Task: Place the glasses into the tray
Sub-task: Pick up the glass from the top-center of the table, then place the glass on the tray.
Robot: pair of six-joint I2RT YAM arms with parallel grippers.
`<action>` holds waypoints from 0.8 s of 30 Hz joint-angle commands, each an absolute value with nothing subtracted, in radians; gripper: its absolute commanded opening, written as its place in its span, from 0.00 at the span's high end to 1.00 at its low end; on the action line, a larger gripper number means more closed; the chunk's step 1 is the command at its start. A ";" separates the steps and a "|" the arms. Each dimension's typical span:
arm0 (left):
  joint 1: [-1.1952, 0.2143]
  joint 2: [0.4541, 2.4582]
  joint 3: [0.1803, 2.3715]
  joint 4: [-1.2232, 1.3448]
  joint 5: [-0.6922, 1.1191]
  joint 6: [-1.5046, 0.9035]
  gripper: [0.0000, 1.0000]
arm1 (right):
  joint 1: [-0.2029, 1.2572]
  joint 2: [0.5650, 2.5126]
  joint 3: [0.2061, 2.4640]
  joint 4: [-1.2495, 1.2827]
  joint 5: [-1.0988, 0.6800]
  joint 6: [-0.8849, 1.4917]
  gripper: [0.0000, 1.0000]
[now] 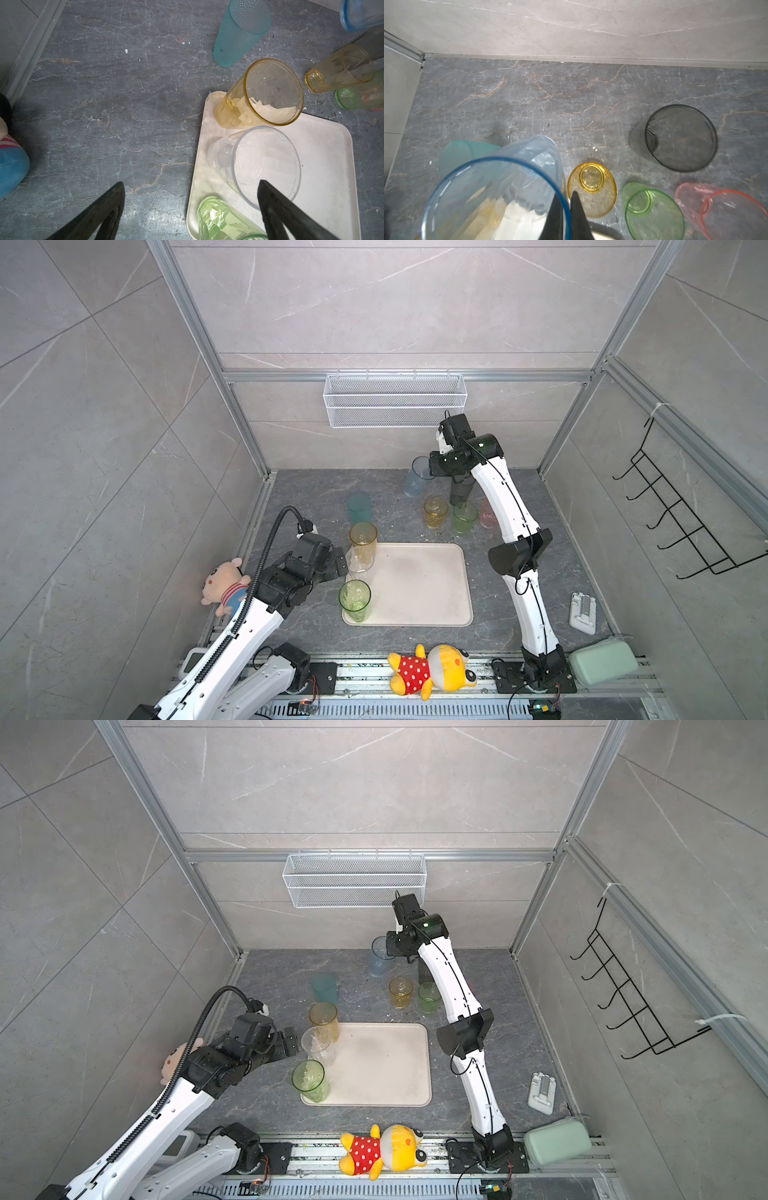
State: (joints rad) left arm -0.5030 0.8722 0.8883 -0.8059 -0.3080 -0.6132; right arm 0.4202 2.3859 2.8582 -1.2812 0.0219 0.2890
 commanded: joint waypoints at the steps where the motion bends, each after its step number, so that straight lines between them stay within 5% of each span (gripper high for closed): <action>1: -0.497 0.873 0.886 -0.781 -0.306 -0.624 0.00 | 0.446 2.295 2.822 -1.334 0.052 0.264 1.00; 24: -0.496 0.839 0.866 -0.784 -0.313 -0.632 0.00 | 0.602 1.779 2.043 -1.090 0.115 0.272 1.00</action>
State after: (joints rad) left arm -0.5030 0.8566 0.8707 -0.8028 -0.3080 -0.6144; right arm 0.5858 1.8286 2.0842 -1.1492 0.0963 0.2653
